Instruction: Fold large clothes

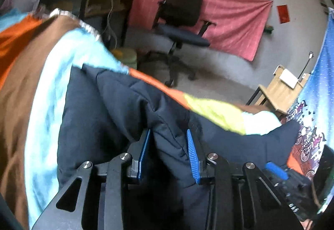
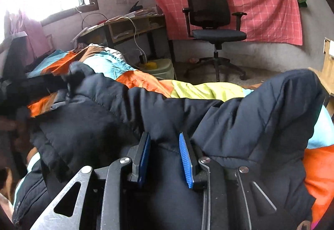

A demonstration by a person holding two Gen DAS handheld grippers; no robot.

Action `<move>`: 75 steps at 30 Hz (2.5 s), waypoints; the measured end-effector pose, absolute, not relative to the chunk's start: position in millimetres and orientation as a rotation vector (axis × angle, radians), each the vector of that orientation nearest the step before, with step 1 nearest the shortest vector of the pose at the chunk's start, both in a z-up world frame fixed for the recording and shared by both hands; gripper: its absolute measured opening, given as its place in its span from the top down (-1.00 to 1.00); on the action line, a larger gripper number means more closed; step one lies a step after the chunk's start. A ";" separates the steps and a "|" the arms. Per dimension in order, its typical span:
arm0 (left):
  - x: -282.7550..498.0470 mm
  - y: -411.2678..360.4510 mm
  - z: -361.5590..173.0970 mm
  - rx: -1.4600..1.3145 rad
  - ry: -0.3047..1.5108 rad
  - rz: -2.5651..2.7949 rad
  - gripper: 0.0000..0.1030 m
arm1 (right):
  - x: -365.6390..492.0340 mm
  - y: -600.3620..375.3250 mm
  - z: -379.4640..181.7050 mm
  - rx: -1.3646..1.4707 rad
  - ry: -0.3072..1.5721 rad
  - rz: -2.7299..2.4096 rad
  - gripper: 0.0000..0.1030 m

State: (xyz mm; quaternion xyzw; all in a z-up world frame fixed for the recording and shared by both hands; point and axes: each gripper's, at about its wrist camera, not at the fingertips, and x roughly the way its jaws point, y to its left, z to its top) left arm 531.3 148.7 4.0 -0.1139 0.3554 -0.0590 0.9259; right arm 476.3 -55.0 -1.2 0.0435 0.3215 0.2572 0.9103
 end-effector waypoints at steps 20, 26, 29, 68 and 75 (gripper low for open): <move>480.9 153.4 42.7 -0.223 0.534 -0.358 0.43 | 482.2 -50.5 -23.1 0.134 0.628 0.524 0.50; 522.8 139.0 -0.6 -0.160 0.748 -0.312 0.45 | 472.1 -69.4 -16.7 0.170 0.630 0.539 0.50; 517.5 140.3 -16.7 -0.148 0.724 -0.312 0.45 | 468.6 -70.8 -15.0 0.127 0.649 0.531 0.50; 513.1 76.1 -30.7 0.018 0.722 -0.341 0.38 | 588.2 -108.7 -22.1 -0.067 0.858 0.278 0.53; 521.8 72.3 -48.4 0.028 0.712 -0.344 0.37 | 601.5 -147.9 -82.8 0.286 0.937 0.358 0.62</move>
